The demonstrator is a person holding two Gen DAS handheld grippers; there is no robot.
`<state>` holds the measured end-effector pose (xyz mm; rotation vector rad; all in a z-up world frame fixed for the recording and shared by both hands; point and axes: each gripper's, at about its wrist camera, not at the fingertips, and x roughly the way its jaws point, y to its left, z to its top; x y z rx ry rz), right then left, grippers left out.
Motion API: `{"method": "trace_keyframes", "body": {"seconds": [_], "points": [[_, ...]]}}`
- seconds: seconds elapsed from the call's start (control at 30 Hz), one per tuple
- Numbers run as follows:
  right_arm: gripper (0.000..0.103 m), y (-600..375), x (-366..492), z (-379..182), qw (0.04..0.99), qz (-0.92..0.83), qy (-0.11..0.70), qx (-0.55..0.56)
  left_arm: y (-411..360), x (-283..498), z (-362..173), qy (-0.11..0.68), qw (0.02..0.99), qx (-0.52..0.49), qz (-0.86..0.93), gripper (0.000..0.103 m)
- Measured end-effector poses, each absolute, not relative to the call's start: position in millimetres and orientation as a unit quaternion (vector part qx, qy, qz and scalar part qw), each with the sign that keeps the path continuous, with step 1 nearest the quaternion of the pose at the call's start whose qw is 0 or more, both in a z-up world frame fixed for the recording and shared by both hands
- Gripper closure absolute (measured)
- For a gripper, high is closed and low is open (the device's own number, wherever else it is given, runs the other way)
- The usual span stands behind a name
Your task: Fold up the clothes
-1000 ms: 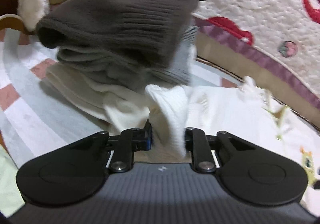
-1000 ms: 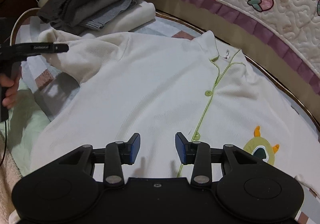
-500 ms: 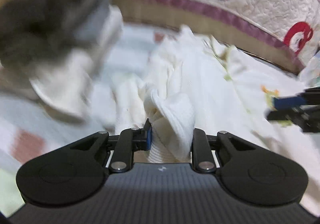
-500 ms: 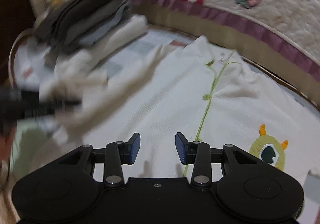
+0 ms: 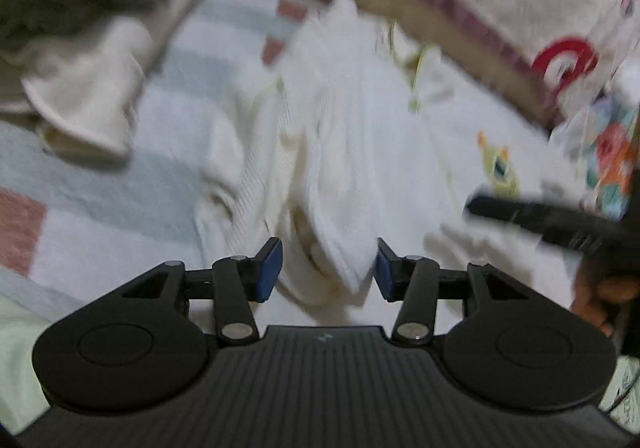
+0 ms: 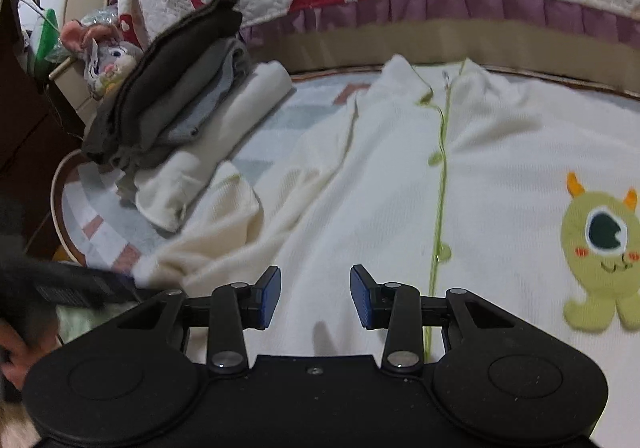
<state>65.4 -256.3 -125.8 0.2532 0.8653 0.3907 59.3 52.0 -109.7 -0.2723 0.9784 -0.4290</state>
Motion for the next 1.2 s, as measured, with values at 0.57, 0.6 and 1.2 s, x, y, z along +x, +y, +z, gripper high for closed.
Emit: {"method": "trace_keyframes", "body": {"seconds": [0.57,0.6,1.2], "points": [[0.059,-232.2,45.4,-139.8,0.863,0.212,0.451,0.077,39.6,102.2,-163.0,0.484,0.832,-0.193,-0.190,0.078],[0.059,-232.9,44.0,-139.3,0.863,0.211,0.451,0.079,41.5,101.0,-159.0,0.478,0.836,-0.191,-0.190,0.091],[0.059,-234.6,20.6,-142.3,0.859,0.177,0.481,-0.017,147.3,0.9,-71.7,0.219,0.942,-0.210,0.141,0.099]]}}
